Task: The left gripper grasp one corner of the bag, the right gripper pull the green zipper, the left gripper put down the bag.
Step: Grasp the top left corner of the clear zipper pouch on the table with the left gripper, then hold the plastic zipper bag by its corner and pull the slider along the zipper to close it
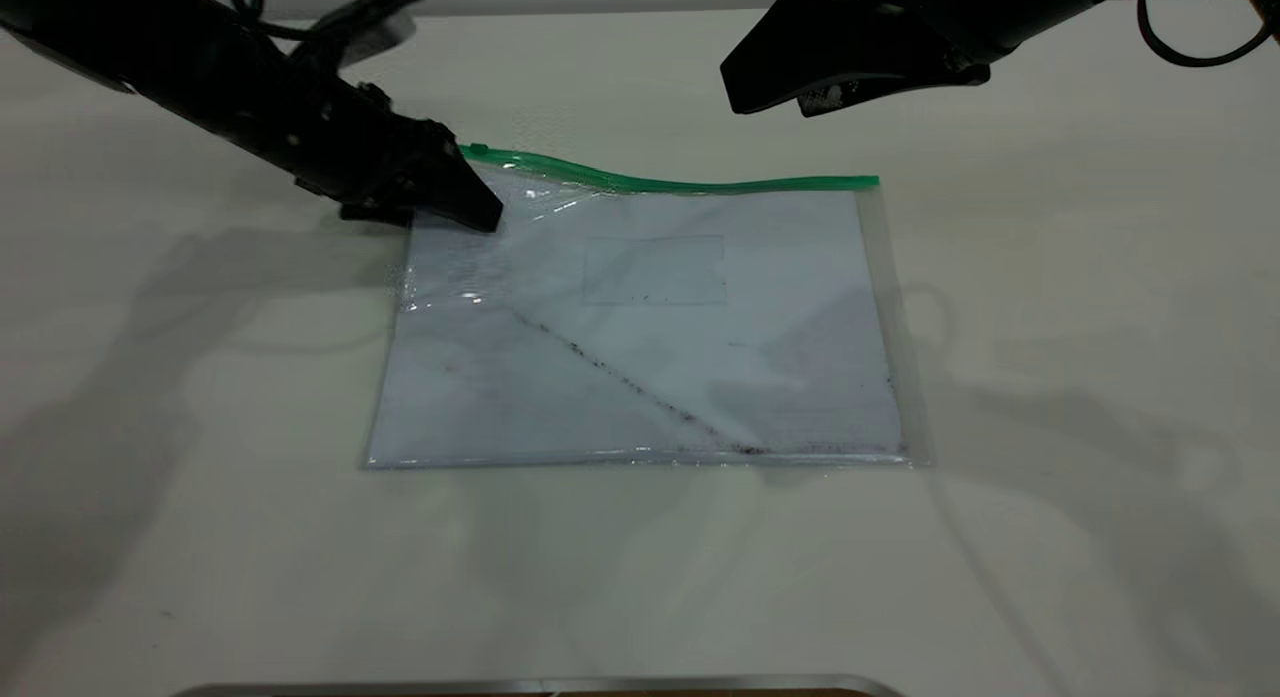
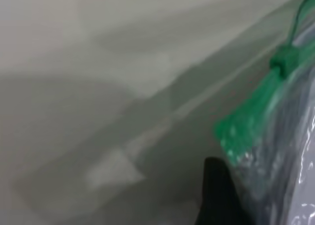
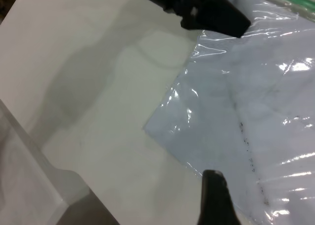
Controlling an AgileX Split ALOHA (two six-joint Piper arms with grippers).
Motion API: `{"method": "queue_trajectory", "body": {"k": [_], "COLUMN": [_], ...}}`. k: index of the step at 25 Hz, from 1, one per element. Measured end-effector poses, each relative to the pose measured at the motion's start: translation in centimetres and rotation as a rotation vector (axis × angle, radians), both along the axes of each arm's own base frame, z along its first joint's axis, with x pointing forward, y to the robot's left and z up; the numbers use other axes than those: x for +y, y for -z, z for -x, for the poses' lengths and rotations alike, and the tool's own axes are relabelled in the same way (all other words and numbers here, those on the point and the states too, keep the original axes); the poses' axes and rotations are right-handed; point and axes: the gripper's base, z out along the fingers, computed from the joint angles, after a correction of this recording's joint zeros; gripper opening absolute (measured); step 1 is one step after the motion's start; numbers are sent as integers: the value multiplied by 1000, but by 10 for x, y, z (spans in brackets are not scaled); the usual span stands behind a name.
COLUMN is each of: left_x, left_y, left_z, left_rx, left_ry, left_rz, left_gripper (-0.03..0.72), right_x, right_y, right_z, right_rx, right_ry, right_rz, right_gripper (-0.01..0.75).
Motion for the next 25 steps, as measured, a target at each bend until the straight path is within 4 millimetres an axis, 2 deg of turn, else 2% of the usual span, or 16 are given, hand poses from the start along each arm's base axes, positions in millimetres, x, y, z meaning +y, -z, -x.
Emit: {"method": "queue_trajectory", "body": {"k": [2, 4, 8, 9, 13, 18, 22, 25], "left_x": [0, 1, 1, 0, -2, -9, -22, -30], "left_y": [2, 3, 3, 2, -9, -43, -71, -80], "left_z": [0, -1, -2, -2, -4, -8, -6, -3], "left_rx": [-15, -25, -45, -59, -163, -386, -558, -600], "left_ry": [6, 3, 22, 38, 152, 395, 587, 649], "left_rz": [-16, -34, -44, -47, -69, -91, -104, -85], "left_gripper": [470, 374, 105, 67, 54, 61, 63, 64], "right_x": [0, 0, 0, 0, 10, 20, 31, 40], "right_y": [0, 0, 0, 0, -6, -14, -3, 8], "right_z": [0, 0, 0, 0, -5, -36, -61, -79], "right_rx": [0, 0, -5, -12, -94, -191, -202, -200], "right_ry": [1, 1, -3, -8, -72, -64, -71, -94], "right_rz": [-1, -1, 1, 4, 27, 49, 42, 19], "right_gripper": [530, 530, 530, 530, 517, 510, 508, 508]}}
